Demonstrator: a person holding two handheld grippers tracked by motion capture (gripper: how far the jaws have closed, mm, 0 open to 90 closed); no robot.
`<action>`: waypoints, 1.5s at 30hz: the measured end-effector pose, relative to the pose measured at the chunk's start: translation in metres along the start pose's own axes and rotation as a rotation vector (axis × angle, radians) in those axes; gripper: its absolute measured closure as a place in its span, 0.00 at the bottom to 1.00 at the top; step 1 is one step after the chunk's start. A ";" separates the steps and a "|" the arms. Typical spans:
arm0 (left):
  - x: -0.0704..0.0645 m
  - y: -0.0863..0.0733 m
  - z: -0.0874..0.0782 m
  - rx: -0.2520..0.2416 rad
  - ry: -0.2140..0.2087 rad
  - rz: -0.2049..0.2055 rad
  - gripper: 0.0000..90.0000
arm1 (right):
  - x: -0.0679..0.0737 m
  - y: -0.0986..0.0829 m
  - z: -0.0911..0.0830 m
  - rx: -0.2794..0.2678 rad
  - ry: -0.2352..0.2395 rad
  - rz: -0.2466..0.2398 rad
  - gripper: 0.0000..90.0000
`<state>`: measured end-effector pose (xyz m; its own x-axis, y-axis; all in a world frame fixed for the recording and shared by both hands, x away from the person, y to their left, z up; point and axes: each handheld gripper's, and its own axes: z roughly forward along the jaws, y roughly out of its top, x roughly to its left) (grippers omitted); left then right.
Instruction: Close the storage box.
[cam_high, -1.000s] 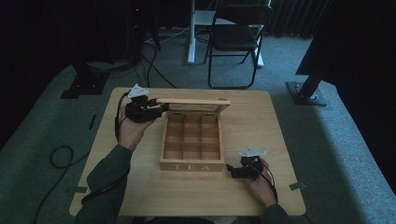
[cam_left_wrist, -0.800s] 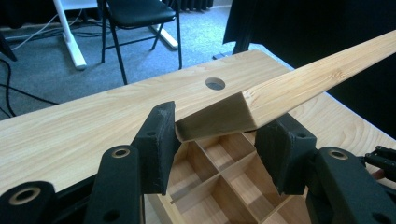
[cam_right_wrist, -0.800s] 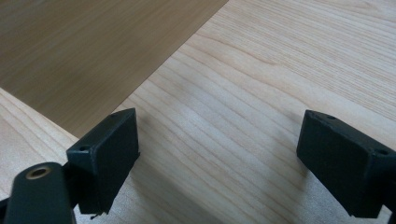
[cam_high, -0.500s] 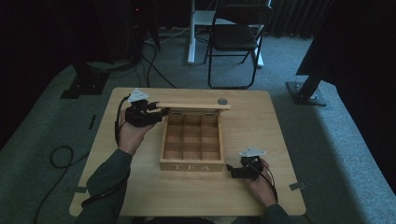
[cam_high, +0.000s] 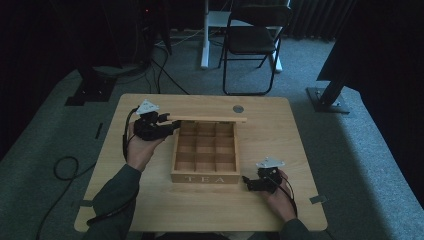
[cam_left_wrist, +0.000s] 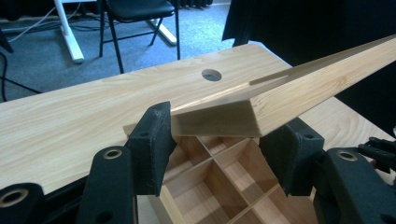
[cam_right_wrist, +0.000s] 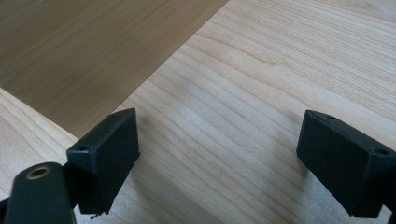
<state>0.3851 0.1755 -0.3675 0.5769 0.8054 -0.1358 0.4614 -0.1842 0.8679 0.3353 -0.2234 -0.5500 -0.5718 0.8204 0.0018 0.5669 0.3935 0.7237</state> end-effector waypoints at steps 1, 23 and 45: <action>0.000 0.000 0.000 0.000 0.000 0.000 0.49 | 0.000 0.000 0.000 0.000 0.000 0.000 0.14; -0.006 -0.016 -0.005 0.005 -0.005 -0.003 0.49 | 0.001 0.000 0.000 0.000 0.000 0.002 0.14; -0.009 -0.030 -0.008 0.004 -0.015 -0.009 0.49 | 0.001 0.000 0.000 0.000 0.000 0.002 0.14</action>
<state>0.3608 0.1787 -0.3882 0.5826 0.7987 -0.1506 0.4690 -0.1791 0.8649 0.3341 -0.2227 -0.5501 -0.5705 0.8213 0.0031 0.5681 0.3919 0.7237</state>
